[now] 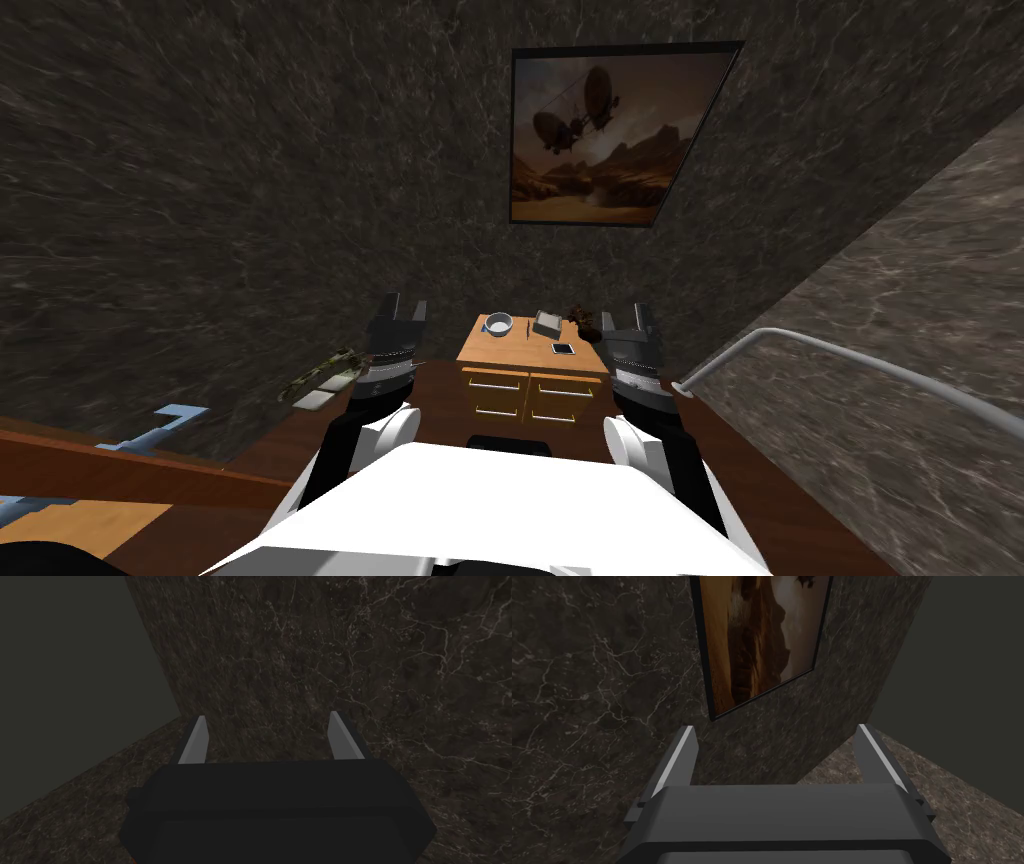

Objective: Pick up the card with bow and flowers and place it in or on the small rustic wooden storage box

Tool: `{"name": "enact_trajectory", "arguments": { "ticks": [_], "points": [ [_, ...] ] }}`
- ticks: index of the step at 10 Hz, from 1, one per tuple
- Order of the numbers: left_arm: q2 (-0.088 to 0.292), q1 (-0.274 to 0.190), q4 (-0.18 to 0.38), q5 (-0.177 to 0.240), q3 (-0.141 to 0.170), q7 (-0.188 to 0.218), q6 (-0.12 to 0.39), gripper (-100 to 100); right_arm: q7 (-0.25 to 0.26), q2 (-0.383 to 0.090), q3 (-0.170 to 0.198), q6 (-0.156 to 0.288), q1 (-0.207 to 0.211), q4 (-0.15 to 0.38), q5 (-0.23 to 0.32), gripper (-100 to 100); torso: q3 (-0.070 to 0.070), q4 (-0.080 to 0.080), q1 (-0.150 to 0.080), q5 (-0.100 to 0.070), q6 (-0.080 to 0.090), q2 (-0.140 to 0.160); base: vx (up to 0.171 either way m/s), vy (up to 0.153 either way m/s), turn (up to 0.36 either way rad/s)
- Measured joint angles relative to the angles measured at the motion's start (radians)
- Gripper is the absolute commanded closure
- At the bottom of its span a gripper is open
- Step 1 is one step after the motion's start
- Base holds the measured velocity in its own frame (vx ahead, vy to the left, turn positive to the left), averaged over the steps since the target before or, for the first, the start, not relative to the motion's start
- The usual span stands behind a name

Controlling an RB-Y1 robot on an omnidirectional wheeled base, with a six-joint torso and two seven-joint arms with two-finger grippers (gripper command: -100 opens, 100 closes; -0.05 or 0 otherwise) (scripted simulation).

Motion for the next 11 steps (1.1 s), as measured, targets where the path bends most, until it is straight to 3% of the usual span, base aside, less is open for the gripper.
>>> {"name": "enact_trajectory", "arguments": {
  "ticks": [6, 11],
  "points": [
    [0.000, 0.000, 0.000, 0.000, 0.000, 0.000, 0.000, 0, -0.094, -0.087, -0.024, -0.087, -0.022, 0.145, -0.097, -100, 0.001, 0.000, 0.000, 0.000, 0.000, 0.001, -0.019, 0.008, 0.182],
    [0.000, 0.000, 0.000, 0.000, 0.000, 0.000, 0.000, 0, -0.186, -0.120, -0.038, -0.171, -0.048, 0.291, -0.181, -100, 0.000, 0.000, 0.000, 0.000, 0.000, 0.001, -0.012, 0.008, 0.144]
  ]
}}
